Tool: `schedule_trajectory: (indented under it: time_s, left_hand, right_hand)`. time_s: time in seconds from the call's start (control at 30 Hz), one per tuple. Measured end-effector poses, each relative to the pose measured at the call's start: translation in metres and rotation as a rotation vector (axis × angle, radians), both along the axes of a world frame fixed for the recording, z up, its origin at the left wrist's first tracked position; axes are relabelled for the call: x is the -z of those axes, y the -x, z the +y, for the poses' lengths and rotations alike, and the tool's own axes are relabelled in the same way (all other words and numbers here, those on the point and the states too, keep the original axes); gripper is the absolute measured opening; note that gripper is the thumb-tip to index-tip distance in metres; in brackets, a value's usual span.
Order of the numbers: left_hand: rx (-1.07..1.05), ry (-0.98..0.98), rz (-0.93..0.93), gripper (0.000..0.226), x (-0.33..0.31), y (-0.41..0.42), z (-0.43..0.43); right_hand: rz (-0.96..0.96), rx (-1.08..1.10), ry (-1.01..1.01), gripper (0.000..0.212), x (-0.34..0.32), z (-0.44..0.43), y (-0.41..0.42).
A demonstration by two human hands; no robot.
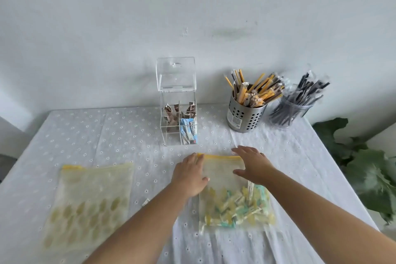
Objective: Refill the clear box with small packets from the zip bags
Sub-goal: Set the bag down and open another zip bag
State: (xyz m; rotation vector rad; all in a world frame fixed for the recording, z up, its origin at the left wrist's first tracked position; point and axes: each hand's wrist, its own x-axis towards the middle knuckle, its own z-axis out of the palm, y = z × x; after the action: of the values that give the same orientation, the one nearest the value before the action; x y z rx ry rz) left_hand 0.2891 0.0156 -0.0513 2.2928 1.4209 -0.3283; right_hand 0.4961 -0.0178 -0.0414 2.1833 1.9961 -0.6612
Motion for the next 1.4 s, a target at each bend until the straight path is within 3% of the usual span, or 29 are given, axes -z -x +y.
schedule_trajectory:
  time_s: [0.1, 0.2, 0.3, 0.37, 0.47, 0.63, 0.8, 0.87, 0.93, 1.0, 1.07, 1.17, 1.4]
  left_hand:
    - [-0.157, 0.028, -0.179, 0.079, 0.013, -0.016, -0.005]
    - [-0.535, 0.043, -0.545, 0.08, 0.012, -0.025, -0.007]
    - [-0.834, 0.131, -0.719, 0.044, 0.006, -0.024, -0.004]
    - [-0.786, 0.134, -0.743, 0.012, -0.001, -0.017, -0.005]
    - [-0.709, 0.166, -0.825, 0.013, -0.015, -0.005, -0.007]
    - [-0.63, 0.2, -1.017, 0.016, -0.057, 0.033, -0.008]
    - [-0.576, 0.067, -1.1, 0.009, -0.118, 0.097, -0.005]
    - [-0.647, -0.066, -1.115, 0.001, -0.13, 0.123, -0.005]
    - [-0.757, -0.251, -1.071, 0.016, -0.137, 0.134, -0.005]
    - [-0.878, -0.307, -1.059, 0.017, -0.144, 0.148, -0.012]
    - [-0.92, -0.103, -1.116, 0.008, -0.145, 0.158, -0.02]
    - [-0.911, 0.285, -1.262, 0.014, -0.145, 0.168, -0.033]
    - [-1.009, 0.457, -1.344, 0.015, -0.14, 0.193, -0.042]
  right_hand:
    - [0.047, -0.028, -0.008, 0.082, 0.012, 0.006, -0.01]
    - [0.073, -0.03, -0.062, 0.078, 0.016, 0.013, -0.015]
    - [0.142, -0.008, -0.042, 0.053, 0.011, 0.02, -0.016]
    - [0.184, -0.015, -0.002, 0.031, -0.001, 0.025, -0.016]
    - [0.299, -0.004, 0.079, 0.012, -0.03, 0.028, -0.017]
    - [0.538, 0.007, 0.148, 0.005, -0.094, 0.015, 0.01]
    - [0.813, 0.019, 0.121, 0.003, -0.147, 0.004, 0.079]
    - [0.884, 0.05, 0.07, 0.005, -0.156, 0.002, 0.113]
    - [0.958, 0.12, -0.007, 0.008, -0.157, 0.002, 0.136]
    - [1.023, 0.174, -0.092, 0.012, -0.154, 0.001, 0.166]
    - [1.082, 0.215, -0.143, 0.014, -0.149, -0.001, 0.195]
    - [1.137, 0.264, -0.163, 0.017, -0.139, -0.004, 0.228]
    - [1.318, 0.315, 0.011, 0.009, -0.126, -0.009, 0.249]
